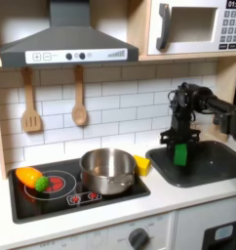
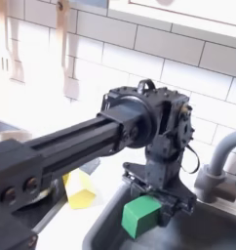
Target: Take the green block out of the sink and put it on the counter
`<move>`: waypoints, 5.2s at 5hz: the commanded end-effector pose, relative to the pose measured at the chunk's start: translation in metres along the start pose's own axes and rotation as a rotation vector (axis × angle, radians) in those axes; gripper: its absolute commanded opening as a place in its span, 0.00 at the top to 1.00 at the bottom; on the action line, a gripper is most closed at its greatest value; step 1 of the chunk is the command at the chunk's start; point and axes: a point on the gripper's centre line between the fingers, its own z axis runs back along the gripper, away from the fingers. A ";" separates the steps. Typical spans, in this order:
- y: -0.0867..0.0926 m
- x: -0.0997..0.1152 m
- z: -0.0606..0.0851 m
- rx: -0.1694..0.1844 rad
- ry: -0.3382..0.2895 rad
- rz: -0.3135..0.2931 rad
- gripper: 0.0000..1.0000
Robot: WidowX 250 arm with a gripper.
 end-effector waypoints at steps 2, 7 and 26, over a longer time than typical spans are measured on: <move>0.042 -0.018 0.014 0.031 0.009 0.064 1.00; 0.060 -0.065 0.009 0.045 0.104 0.013 1.00; 0.073 -0.045 -0.015 0.018 0.032 0.080 1.00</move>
